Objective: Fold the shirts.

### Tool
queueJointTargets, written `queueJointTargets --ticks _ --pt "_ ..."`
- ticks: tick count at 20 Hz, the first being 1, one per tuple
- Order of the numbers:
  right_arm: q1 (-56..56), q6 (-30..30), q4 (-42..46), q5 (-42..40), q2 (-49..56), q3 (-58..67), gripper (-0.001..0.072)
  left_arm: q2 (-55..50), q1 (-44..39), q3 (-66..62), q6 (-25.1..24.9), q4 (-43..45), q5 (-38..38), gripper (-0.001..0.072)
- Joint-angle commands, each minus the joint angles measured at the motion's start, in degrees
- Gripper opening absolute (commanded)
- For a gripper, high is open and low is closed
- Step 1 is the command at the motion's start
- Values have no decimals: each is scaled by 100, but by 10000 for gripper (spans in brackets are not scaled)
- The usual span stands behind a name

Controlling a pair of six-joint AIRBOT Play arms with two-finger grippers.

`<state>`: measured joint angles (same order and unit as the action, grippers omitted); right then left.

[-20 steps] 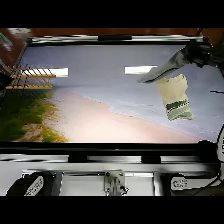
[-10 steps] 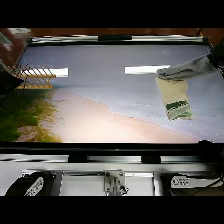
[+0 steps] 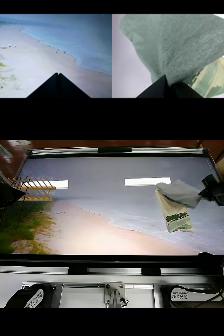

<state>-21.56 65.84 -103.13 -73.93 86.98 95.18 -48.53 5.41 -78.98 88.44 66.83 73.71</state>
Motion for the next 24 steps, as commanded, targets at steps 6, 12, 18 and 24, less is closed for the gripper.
queueJointTargets --ticks 6,12,18,24 --pt "929 -1856 835 -737 -7 -986 61 0 -9 0 -254 2 46 36" --pt "981 -2048 1040 -824 -42 -1344 521 -9 -9 0 -251 2 17 36" --pt "629 -1099 2087 -1574 -719 -796 546 -358 -9 0 -278 0 -17 36" --pt "1176 -35 1897 2369 -1539 555 545 -1432 -820 -35 -728 907 -96 34"
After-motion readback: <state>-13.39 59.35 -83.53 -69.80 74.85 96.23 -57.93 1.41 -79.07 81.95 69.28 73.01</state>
